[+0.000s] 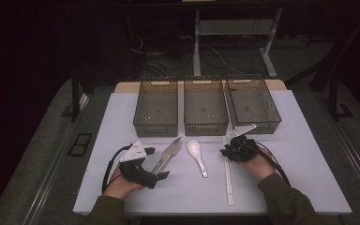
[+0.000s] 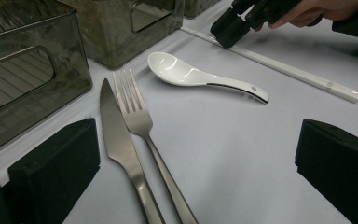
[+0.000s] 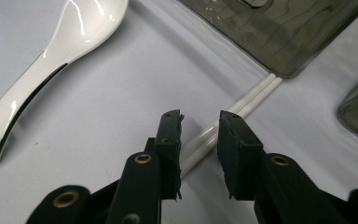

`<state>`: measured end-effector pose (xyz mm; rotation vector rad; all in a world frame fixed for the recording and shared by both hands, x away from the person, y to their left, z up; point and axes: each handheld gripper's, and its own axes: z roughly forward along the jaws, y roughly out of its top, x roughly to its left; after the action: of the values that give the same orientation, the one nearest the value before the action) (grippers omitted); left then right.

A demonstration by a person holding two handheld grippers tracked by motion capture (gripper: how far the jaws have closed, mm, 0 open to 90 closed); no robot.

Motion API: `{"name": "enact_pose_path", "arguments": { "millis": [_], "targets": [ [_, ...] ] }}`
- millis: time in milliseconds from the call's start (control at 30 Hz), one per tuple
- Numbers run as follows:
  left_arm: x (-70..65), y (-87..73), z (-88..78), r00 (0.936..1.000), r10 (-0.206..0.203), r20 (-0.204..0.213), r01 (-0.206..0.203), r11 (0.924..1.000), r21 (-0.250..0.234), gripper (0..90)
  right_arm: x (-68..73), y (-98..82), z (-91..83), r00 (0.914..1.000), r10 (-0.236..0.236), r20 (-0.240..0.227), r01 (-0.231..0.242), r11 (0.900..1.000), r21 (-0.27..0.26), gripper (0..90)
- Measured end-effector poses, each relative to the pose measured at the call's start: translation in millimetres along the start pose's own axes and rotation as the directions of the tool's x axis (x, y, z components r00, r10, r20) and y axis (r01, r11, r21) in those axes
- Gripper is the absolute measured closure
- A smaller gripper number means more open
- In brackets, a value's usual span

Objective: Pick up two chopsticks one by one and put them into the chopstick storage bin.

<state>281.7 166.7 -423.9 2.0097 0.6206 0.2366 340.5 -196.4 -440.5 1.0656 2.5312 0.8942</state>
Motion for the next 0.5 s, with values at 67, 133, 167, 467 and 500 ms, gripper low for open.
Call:
{"name": "enact_pose_path", "arguments": {
  "millis": [67,133,167,467,500],
  "targets": [
    [-0.1,0.1,0.0,1.0,0.0,0.001,0.0,1.0,-0.001,0.0,0.4,0.0,-0.1,1.0,-0.002,-0.006,0.002,1.0,-0.002,70.0],
    [-0.1,0.2,-0.2,1.0,0.0,0.0,0.0,1.0,-0.002,0.0,3.6,0.8,-0.2,0.9996,-0.002,-0.027,0.002,1.0,-0.005,70.4],
    [-0.1,0.2,-0.2,1.0,0.0,0.0,0.0,1.0,-0.004,0.0,5.0,1.2,-0.1,0.9997,-0.013,-0.021,0.013,1.0,-0.005,70.4],
    [0.1,0.3,-0.5,1.0,0.0,0.0,0.0,1.0,-0.004,0.0,6.6,1.9,0.2,0.9995,-0.016,-0.028,0.016,1.0,-0.001,68.9],
    [0.1,0.3,-0.5,1.0,0.0,0.0,0.0,1.0,-0.004,0.0,6.5,1.9,0.3,0.9994,-0.017,-0.03,0.017,1.0,-0.001,68.8]
  ]
}}
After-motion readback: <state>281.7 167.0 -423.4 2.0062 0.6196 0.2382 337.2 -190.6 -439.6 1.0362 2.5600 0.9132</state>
